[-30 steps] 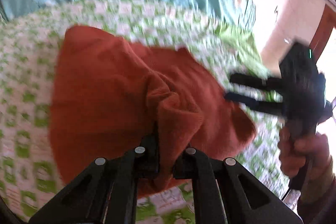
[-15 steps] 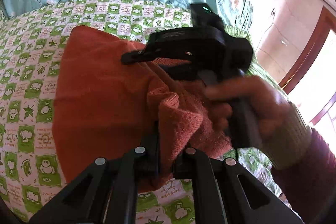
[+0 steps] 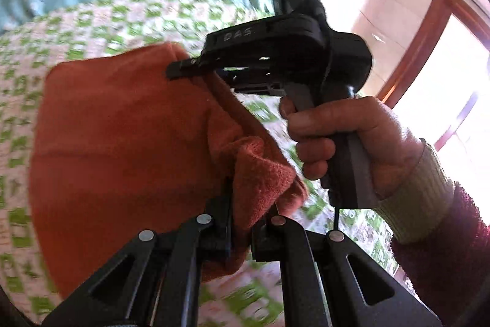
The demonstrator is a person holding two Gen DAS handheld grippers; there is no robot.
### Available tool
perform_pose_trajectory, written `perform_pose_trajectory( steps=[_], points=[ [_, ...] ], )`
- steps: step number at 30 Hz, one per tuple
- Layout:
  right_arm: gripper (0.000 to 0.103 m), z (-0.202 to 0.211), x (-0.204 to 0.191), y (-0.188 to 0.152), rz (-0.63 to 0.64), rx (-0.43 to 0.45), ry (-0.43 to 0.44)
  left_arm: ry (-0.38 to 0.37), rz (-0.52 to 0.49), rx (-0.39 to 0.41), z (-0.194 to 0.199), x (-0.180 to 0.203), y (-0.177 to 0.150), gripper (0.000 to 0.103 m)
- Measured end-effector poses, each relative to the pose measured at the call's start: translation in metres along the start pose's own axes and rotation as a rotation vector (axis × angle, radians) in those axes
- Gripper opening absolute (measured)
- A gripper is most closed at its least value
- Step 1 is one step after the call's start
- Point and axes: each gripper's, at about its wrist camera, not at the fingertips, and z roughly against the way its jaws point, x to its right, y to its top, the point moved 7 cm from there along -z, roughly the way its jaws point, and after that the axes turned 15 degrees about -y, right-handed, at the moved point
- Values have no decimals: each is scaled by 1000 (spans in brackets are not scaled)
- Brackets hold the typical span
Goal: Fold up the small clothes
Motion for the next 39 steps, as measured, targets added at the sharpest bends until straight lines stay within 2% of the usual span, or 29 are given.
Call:
perform_pose_trajectory(
  steps=[2, 5, 7, 10, 13, 15, 21, 26, 28, 30, 31, 35, 39],
  points=[
    [16, -3, 14, -4, -26, -18, -5, -5, 11, -17, -8, 3, 0, 6],
    [16, 7, 23, -1, -35, 7, 20, -32, 39, -3, -10, 5, 4, 6],
    [16, 8, 27, 0, -32, 20, 10, -37, 42, 4, -13, 5, 5, 7],
    [16, -4, 32, -3, -25, -7, -29, -33, 59, -38, -28, 2, -4, 8],
    [17, -10, 38, -7, -40, -16, -39, -69, 99, -54, -30, 0, -11, 18],
    [22, -5, 40, -9, -58, -10, -39, -91, 101, -61, -24, 2, -15, 29],
    [27, 32, 46, -13, -60, 63, -108, -116, 80, -70, 7, 12, -28, 44],
    [29, 53, 44, -23, -62, 95, -119, -94, 96, -57, 29, 3, -30, 46],
    [33, 57, 40, -27, -56, 100, -114, -72, 94, -44, 39, -3, -30, 49],
    [59, 58, 37, -31, -50, 101, -117, -46, 107, -29, 50, -15, -29, 53],
    [64, 59, 35, -34, -47, 103, -119, -33, 115, -21, 56, -18, -31, 54],
    [65, 55, 33, -42, -31, 91, -127, 30, 167, 8, 79, -48, -33, 58],
    [65, 46, 38, -48, -37, 67, -134, 66, 234, 28, 95, -85, -26, 75]
  ],
)
